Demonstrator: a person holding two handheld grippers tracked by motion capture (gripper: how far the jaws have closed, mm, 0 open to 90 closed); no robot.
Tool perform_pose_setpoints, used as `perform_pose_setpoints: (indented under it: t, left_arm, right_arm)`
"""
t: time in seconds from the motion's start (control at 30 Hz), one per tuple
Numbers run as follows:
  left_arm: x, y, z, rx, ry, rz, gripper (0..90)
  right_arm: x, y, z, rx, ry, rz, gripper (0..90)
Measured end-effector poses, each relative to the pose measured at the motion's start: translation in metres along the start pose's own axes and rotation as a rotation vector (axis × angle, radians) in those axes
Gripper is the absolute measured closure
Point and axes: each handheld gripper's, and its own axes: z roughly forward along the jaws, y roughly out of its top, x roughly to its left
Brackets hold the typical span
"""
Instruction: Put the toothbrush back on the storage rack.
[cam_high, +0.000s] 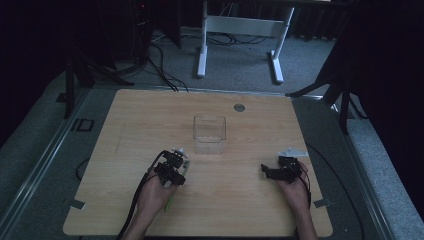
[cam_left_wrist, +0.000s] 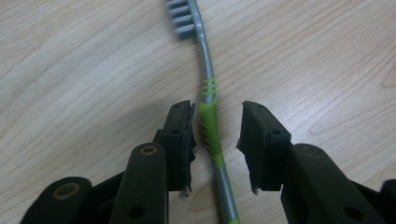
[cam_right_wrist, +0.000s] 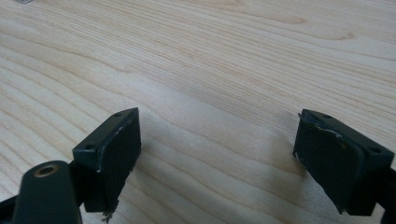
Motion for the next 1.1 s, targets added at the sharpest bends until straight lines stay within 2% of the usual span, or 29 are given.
perform_pose_setpoints:
  t: [0.23, 0.6, 0.9, 1.1]
  left_arm:
    - [-0.001, 0.0, 0.003, 0.02, 0.004, -0.014, 65.9]
    - [-0.008, 0.0, 0.007, 0.08, 0.025, 0.016, 70.5]
    - [-0.007, 0.0, 0.009, 0.091, 0.056, 0.016, 71.4]
    - [-0.007, -0.001, 0.012, 0.102, 0.062, 0.017, 72.3]
  right_arm:
    - [0.0, 0.0, 0.0, 0.0, 0.0, 0.0, 14.8]
    - [0.0, 0.0, 0.0, 0.0, 0.0, 0.0, 14.8]
    - [0.0, 0.0, 0.0, 0.0, 0.0, 0.0, 14.8]
    - [0.0, 0.0, 0.0, 0.0, 0.0, 0.0, 14.8]
